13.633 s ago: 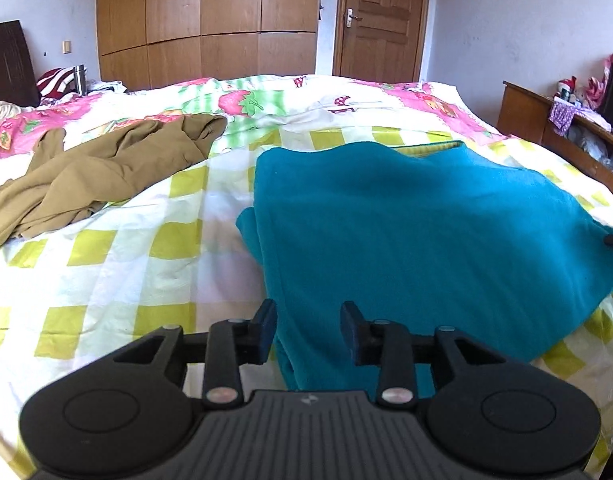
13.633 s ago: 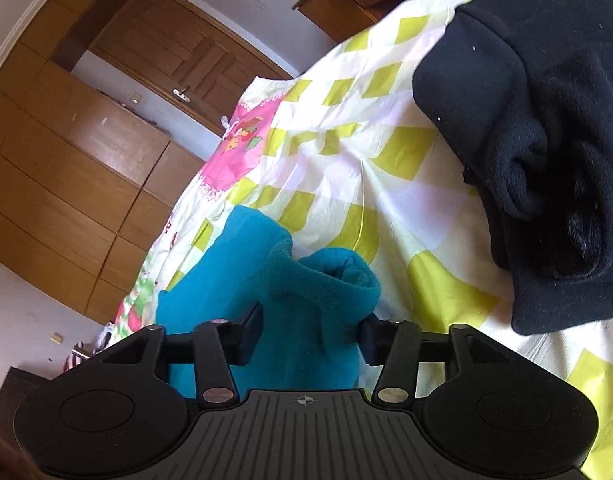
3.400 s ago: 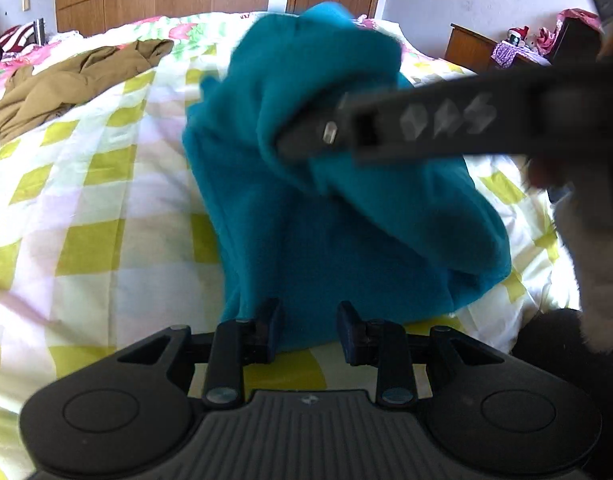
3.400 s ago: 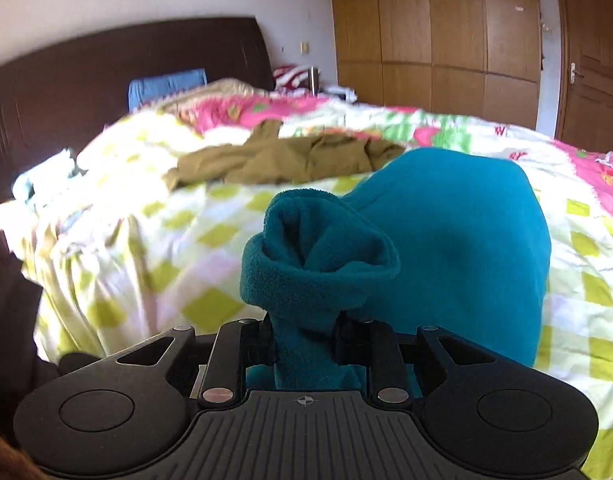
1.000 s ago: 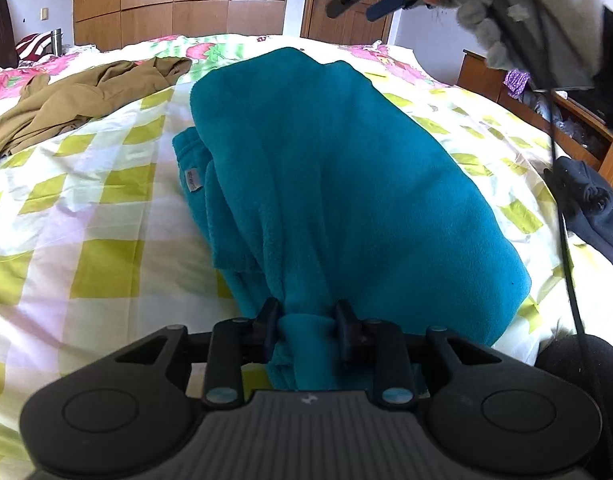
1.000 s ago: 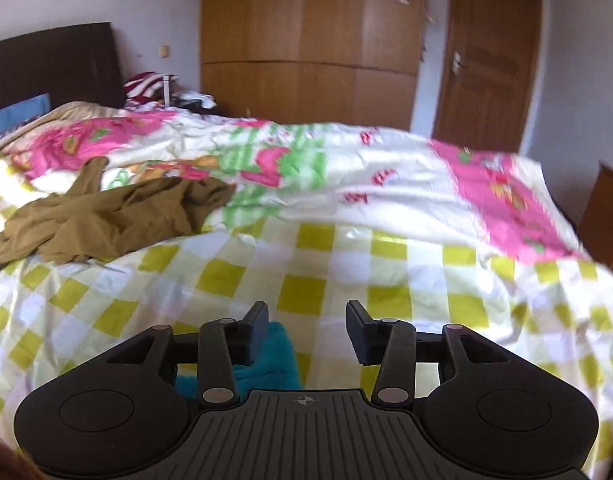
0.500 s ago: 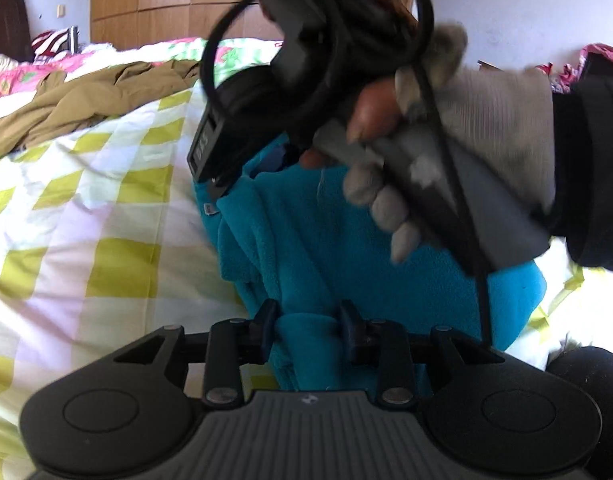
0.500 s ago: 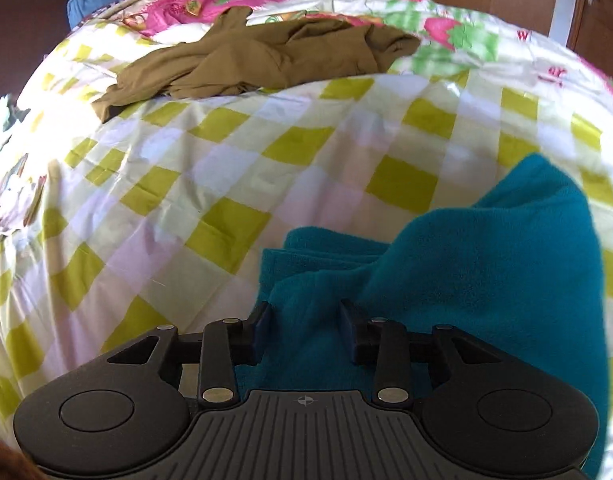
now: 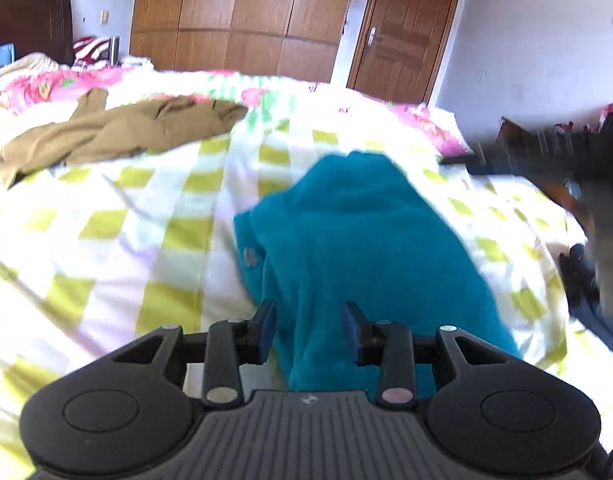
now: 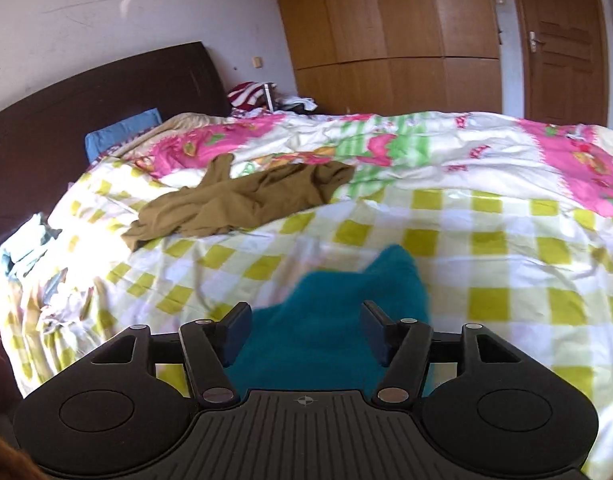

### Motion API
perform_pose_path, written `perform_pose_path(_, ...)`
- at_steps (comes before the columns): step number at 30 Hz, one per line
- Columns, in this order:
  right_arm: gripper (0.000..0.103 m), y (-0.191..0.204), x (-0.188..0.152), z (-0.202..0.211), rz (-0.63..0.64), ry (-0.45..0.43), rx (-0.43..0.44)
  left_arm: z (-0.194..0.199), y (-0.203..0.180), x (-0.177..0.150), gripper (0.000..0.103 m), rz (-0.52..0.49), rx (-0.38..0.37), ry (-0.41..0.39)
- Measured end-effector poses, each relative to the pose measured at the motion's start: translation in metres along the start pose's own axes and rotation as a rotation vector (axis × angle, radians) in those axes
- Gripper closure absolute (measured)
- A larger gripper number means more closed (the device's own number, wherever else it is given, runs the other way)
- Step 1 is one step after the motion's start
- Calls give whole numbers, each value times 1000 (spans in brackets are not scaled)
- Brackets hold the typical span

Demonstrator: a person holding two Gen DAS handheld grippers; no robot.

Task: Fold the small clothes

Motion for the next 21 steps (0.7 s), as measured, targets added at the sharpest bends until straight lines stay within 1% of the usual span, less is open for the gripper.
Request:
perform_pose_path(2,32,-27,-24,0,-46,39,-26,-9,-7,10,54,-7,-34,-14)
perform_pose_path(4,32,-46,-47,-10,-108,87,-49,-32,-7,14,53,-47,-51,16)
perform_pose_path(5,32,-52,-57,-17,-137,105,-52,-47,-6,13,52,-62,-43,47)
perform_pose_path(7,32,-57,-73,-34,-190,153,-38,-77,4,8,51,-71,0,125)
perform_pose_path(8,32,-56,-83,-45,-192,179,-28,-85,11,5,49,-72,9,132)
perform_pose_path(9,32,-54,-91,-52,-198,188,-37,-88,13,4,49,-77,5,132)
perform_pose_path(12,32,-51,-106,-65,-279,231,11,-80,17,12,49,-48,-1,145)
perform_pose_path(13,32,-52,-103,-63,-293,224,15,-74,17,16,49,-41,5,132)
perform_pose_path(15,31,-53,-95,-51,-296,178,35,-63,18,23,49,-56,44,100)
perform_pose_path(16,32,-55,-91,-46,-292,156,30,-62,21,24,49,-55,52,103)
perform_pose_path(18,32,-59,-89,-45,-287,151,32,-65,30,21,49,-13,31,131)
perform_pose_path(21,29,-60,-95,-61,-311,215,52,-58,39,17,49,86,-23,120)
Point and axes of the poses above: each gripper's, at about its wrist camera, not at the fingertips, and z roughly against the way its jaws point, y to its left, x to its top, the point moved 4 cm from there along -z, roughly the way its jaws point, and after that the axes turned 14 degrees about -x, right-handed, at the moved point
